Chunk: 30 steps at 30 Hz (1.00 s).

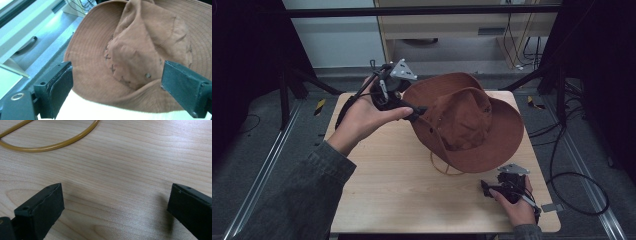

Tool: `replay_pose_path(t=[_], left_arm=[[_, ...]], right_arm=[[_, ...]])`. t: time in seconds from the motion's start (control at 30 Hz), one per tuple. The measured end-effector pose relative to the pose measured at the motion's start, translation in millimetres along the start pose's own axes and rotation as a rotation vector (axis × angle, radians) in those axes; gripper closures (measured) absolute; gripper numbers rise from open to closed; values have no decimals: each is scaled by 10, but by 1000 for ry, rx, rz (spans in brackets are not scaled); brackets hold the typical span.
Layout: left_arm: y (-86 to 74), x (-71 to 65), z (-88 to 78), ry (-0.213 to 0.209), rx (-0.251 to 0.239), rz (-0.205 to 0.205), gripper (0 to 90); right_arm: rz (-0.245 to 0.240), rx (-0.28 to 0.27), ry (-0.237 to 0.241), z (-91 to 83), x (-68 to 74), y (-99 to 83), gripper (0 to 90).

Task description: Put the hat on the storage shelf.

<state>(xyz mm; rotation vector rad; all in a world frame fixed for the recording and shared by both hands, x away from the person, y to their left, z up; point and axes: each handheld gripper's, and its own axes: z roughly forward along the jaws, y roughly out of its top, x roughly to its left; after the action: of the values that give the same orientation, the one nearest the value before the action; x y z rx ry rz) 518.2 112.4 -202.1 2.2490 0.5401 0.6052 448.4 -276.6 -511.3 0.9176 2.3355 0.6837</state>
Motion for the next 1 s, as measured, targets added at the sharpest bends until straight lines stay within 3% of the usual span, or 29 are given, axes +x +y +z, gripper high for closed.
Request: replay_pose_path(t=[0.3,0.4,0.47,0.53,0.6,0.63,0.77,0.83,0.9,1.0], left_arm=[[-362,69,-297,35,-37,-31,81],[-590,79,-366,52,-17,-16,78],[-656,82,-374,55,-12,-15,78],[-790,84,-368,54,-9,-29,74],[-912,92,-360,53,-4,-46,74],[-1010,88,-354,50,-5,-56,73],[-1137,91,-324,55,4,-64,70],[-1232,104,-273,49,16,-79,69],[-1381,118,-162,34,33,-111,69],[-1502,119,-63,22,49,-122,67]], right_arm=[[1,1,1,-2,1,0,7],[-2,-1,-1,1,0,0,7],[-2,-1,-1,0,0,0,7],[-20,-5,-6,-3,-21,1,7],[3,-4,10,-7,8,-4,7],[-9,-4,-2,-9,2,-8,7],[-19,-3,2,-18,-11,-8,7],[4,-2,8,-16,16,-11,8],[1,-3,7,-16,17,-12,7],[1,-3,6,-16,16,-13,7]])
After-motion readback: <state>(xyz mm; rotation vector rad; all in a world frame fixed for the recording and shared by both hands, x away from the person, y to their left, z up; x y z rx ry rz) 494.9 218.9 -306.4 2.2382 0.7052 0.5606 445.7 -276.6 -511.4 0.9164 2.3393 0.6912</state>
